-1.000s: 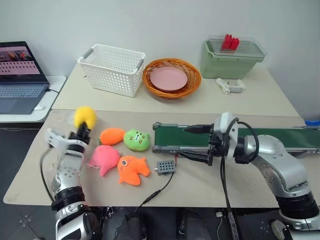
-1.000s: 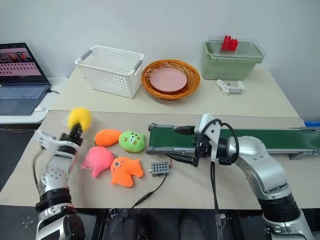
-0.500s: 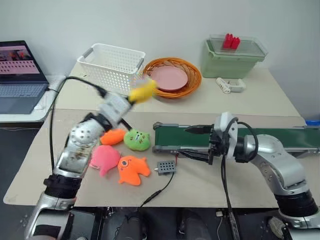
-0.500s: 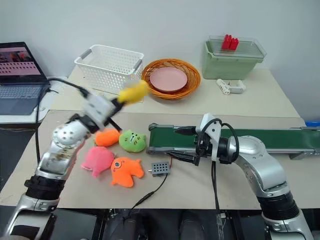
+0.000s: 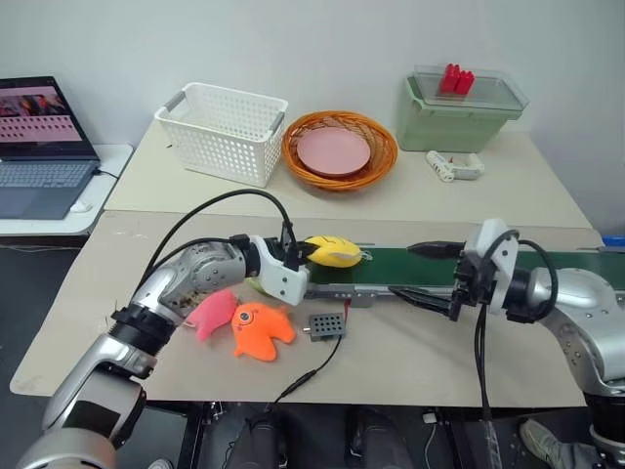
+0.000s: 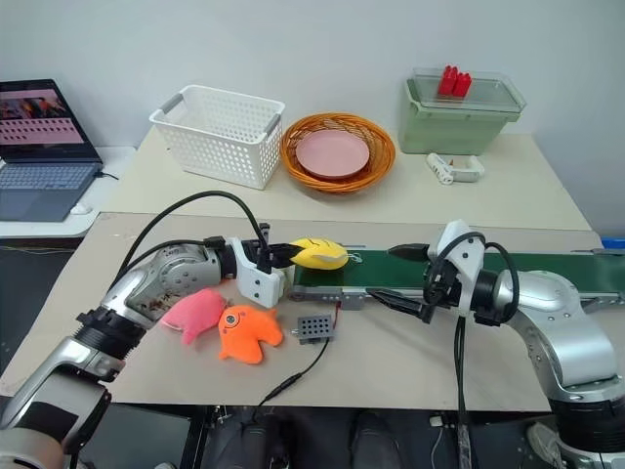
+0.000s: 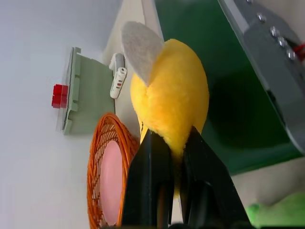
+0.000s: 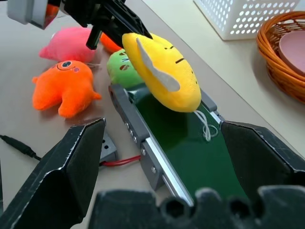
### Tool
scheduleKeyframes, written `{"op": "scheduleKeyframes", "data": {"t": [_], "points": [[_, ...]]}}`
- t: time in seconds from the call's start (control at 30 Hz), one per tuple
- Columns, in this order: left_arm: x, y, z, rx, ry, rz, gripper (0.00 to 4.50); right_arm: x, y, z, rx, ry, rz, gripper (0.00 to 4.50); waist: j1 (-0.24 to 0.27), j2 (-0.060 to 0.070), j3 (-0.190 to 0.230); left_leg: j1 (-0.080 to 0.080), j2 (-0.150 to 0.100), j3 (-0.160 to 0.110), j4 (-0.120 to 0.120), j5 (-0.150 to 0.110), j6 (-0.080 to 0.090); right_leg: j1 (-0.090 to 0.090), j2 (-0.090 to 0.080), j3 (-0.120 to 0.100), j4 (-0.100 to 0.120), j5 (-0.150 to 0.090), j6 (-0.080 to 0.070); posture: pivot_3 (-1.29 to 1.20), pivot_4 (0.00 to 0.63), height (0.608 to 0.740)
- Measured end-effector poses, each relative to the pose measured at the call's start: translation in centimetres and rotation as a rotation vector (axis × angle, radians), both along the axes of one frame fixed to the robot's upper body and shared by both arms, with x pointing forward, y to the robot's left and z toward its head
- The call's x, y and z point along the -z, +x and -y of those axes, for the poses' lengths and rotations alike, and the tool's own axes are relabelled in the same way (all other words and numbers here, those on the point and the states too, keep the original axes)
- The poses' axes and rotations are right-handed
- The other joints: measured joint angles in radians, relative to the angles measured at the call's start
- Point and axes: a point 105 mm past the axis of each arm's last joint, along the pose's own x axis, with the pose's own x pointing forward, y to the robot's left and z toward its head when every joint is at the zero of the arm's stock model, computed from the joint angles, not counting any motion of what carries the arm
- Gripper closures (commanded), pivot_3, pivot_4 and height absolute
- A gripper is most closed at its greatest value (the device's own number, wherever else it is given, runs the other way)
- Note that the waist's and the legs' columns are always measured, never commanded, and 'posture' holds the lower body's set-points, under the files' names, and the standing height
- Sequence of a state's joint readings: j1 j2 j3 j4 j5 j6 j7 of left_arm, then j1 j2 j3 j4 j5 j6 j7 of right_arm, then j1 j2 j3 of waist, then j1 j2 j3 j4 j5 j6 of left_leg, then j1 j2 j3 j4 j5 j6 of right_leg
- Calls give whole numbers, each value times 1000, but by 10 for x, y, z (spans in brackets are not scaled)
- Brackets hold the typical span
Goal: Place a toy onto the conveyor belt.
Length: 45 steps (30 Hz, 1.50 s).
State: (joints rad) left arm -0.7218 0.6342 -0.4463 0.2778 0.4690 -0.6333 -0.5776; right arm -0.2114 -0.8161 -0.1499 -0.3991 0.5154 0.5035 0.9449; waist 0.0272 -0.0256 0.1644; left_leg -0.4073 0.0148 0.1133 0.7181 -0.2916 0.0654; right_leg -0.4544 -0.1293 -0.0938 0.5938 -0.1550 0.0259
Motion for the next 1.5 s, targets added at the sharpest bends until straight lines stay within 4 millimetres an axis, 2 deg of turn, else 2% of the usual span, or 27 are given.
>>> {"op": "scheduleKeyframes", "data": {"t": [0.27,0.43,0.5,0.53,0.63,0.67,0.8,0.83,1.13,1.3,1.5], "points": [[18,4,14,110,103,59,4440,-3,-5,4,15,-6,7,0,7,0,0,-1,0,0,4,-1,2,1,0,0,0,1,1,0,150,740],[29,7,12,100,106,11,4440,-5,-6,1,19,-12,18,0,7,0,0,-1,0,0,5,-1,2,1,0,0,1,1,1,0,150,740],[32,9,10,86,105,-1,3736,-6,-7,1,19,-14,20,0,7,0,0,-1,1,0,7,-1,2,1,0,0,1,1,1,0,150,740],[32,10,10,83,105,-4,3580,-6,-7,0,18,-14,20,0,7,0,0,-1,1,0,8,-1,2,1,0,0,1,1,1,0,150,740],[36,13,7,63,114,-17,2486,-7,-8,-1,14,-9,20,0,7,0,0,-2,1,0,9,-4,8,1,0,0,2,2,2,0,150,740],[36,14,8,59,105,-16,2036,-7,-8,-1,14,-7,20,0,7,0,0,-2,1,0,10,-5,8,1,0,0,1,2,2,0,150,740],[27,19,13,49,86,12,823,-8,-9,-3,7,-2,23,0,8,0,0,-1,1,0,11,-5,9,3,0,0,1,3,2,0,150,740],[26,19,13,49,84,15,384,-8,-9,-3,8,-2,22,0,7,0,0,-1,1,0,11,-5,9,3,0,1,1,3,2,0,150,740],[21,26,11,4,64,9,384,-9,-8,-3,10,-1,22,0,-10,0,0,0,1,0,11,-5,9,3,0,1,2,3,2,0,150,740],[15,34,-6,-71,69,9,384,-7,-7,-1,14,2,14,0,-15,0,0,0,1,0,11,-4,7,3,0,1,2,3,2,0,150,740],[11,29,-23,-135,2,-55,384,-7,-3,-1,11,5,4,0,-15,0,0,-1,1,0,11,-2,4,3,0,2,2,3,2,0,150,740]]}}
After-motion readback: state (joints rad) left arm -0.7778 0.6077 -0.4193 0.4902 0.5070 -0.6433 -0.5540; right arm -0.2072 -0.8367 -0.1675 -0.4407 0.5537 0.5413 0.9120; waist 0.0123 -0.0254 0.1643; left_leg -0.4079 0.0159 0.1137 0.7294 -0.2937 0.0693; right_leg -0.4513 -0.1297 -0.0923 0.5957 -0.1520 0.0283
